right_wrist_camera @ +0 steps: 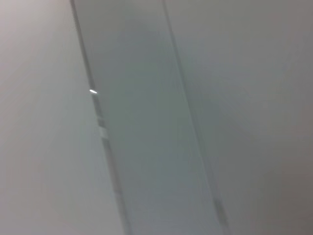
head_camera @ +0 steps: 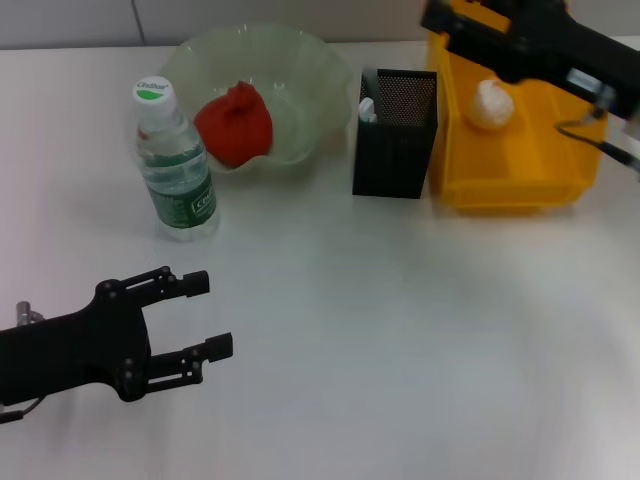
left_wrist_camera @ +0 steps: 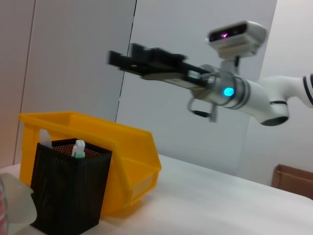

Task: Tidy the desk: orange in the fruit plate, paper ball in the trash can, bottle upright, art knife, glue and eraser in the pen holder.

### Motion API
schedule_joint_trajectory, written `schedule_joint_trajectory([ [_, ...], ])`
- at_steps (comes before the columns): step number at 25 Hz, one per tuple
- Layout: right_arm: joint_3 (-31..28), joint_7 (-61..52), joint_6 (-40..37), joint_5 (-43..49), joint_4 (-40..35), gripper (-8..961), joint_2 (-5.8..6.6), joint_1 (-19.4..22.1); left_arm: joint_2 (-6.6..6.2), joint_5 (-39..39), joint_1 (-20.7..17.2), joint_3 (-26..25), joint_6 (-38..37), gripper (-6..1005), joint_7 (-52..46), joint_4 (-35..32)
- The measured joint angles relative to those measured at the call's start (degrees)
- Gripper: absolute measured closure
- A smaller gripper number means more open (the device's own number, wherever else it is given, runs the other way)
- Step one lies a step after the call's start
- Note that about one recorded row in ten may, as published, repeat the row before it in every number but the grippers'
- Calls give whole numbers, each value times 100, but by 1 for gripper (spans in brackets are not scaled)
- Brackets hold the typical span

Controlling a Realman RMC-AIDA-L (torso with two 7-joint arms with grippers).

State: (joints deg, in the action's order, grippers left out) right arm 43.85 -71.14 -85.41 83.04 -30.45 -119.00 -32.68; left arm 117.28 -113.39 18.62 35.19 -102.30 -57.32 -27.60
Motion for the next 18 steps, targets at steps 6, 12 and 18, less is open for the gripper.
schedule_joint_trajectory([
  [6, 21, -37, -1826, 607, -294, 196, 145, 768, 76, 5, 68, -3, 6, 217, -1, 14],
  [12, 19, 75, -2462, 1707, -410, 156, 176, 914, 77, -16, 256, 11, 16, 217, -63, 231],
  [18, 11, 491, -1851, 2904, -203, 135, 125, 777, 84, -83, 341, 74, 11, 217, -141, 251],
])
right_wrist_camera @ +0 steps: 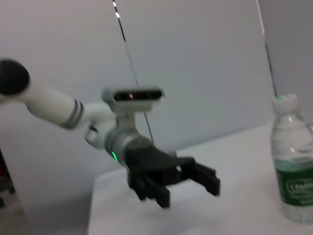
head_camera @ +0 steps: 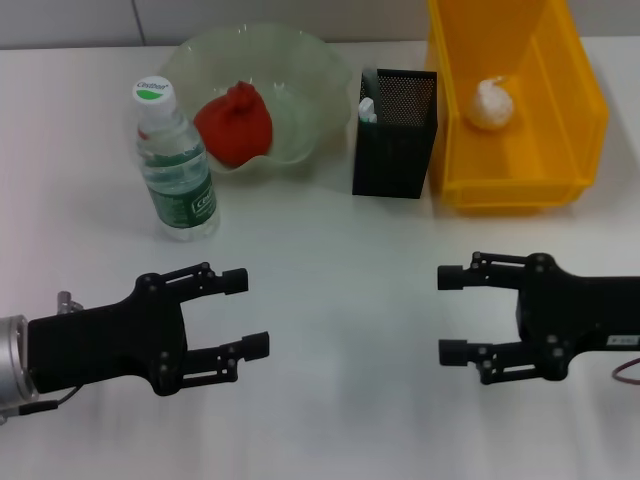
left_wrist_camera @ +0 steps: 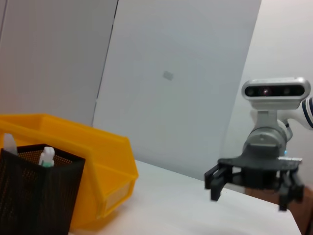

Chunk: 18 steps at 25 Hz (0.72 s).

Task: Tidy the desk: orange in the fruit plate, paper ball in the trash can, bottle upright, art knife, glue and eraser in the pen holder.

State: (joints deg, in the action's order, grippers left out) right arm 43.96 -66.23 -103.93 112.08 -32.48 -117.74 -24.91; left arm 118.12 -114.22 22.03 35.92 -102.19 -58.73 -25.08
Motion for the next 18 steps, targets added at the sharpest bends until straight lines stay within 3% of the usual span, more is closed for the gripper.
schedule_joint_trajectory([
  [18, 8, 202, 330, 191, 209, 135, -32, -152, -58, -351, 196, 82, -33, 216, -279, -41],
])
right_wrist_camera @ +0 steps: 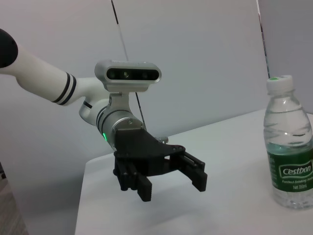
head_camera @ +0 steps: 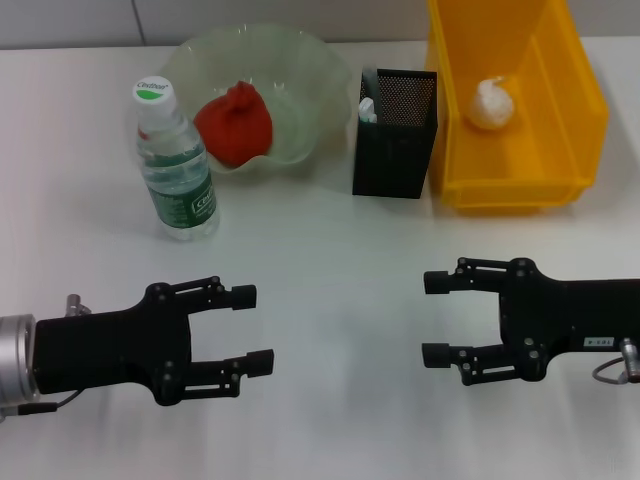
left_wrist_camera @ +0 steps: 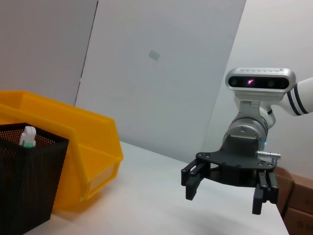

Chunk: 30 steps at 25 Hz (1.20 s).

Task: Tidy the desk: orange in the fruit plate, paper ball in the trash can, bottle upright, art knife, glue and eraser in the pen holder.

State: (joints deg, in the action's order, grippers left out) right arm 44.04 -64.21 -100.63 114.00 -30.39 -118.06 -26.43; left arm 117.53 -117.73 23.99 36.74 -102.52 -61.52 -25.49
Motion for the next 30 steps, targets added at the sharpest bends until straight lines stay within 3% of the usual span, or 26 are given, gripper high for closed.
schedule_joint_trajectory([
  [30, 9, -37, 17, 127, 7, 136, -13, -140, -21, -77, 42, 0, -5, 217, -10, -8],
])
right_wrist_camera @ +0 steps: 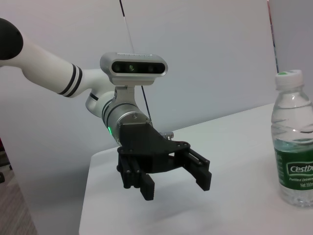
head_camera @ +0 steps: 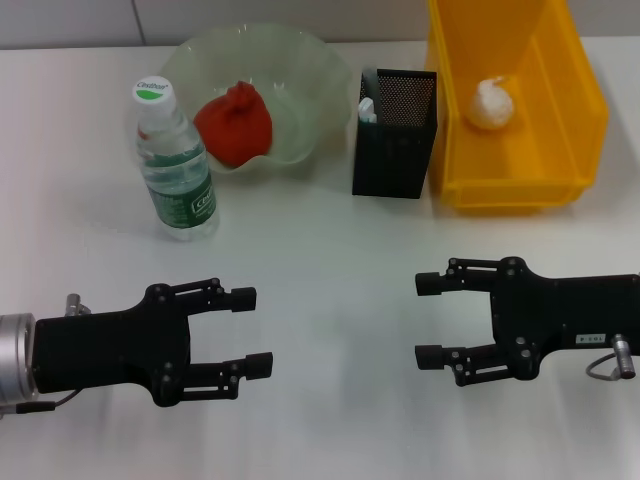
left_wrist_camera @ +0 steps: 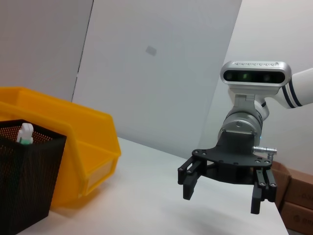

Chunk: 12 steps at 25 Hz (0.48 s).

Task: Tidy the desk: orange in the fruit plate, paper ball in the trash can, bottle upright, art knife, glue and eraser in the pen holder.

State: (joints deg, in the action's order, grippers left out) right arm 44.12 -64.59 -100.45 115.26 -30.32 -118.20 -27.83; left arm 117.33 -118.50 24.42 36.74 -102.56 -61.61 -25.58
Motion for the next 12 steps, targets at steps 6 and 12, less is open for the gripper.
schedule_joint_trajectory([
  [6, 0, -1, -13, 0, 0, 135, -1, -1, -3, 3, 3, 0, -4, 217, -7, 0],
  [12, 0, -1, -11, 0, 0, 135, -1, -1, -26, 3, 45, 0, -9, 217, -145, -4],
])
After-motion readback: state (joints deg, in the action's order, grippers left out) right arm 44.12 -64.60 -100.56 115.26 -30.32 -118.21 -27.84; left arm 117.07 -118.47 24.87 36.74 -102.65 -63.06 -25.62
